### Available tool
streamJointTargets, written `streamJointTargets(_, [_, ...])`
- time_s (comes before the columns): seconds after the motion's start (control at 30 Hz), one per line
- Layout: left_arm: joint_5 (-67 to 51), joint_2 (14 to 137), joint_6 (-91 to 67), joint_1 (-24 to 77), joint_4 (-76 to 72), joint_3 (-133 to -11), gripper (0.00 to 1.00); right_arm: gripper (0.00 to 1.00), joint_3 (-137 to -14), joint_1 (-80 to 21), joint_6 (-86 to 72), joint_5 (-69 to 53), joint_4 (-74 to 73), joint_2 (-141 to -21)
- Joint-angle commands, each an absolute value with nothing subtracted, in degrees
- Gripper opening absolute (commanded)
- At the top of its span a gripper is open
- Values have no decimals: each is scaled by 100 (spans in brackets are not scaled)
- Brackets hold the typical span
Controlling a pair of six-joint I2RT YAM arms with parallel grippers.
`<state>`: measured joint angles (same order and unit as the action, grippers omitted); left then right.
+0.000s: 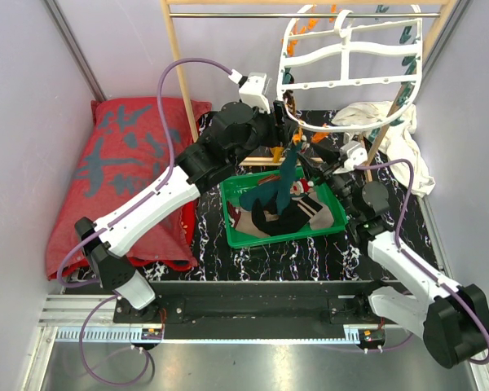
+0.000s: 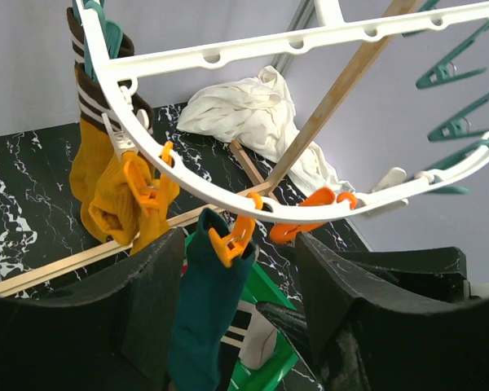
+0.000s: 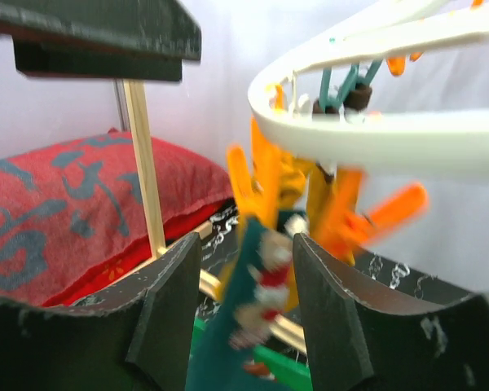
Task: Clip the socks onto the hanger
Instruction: Clamp the sock onto the hanger, then open the clamp at the hanger.
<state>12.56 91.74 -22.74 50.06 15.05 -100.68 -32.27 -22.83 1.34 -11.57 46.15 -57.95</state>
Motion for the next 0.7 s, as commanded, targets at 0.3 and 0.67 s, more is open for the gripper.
streamJointTargets(0.3, [1090, 8833, -2382, 4975, 1125, -9897, 60, 57, -3173, -2303, 237, -72, 4942, -5424])
streamJointTargets(0.67, [668, 9114, -2532, 5168, 1063, -9852, 72, 65, -2962, -2075, 264, 861, 3876, -4755])
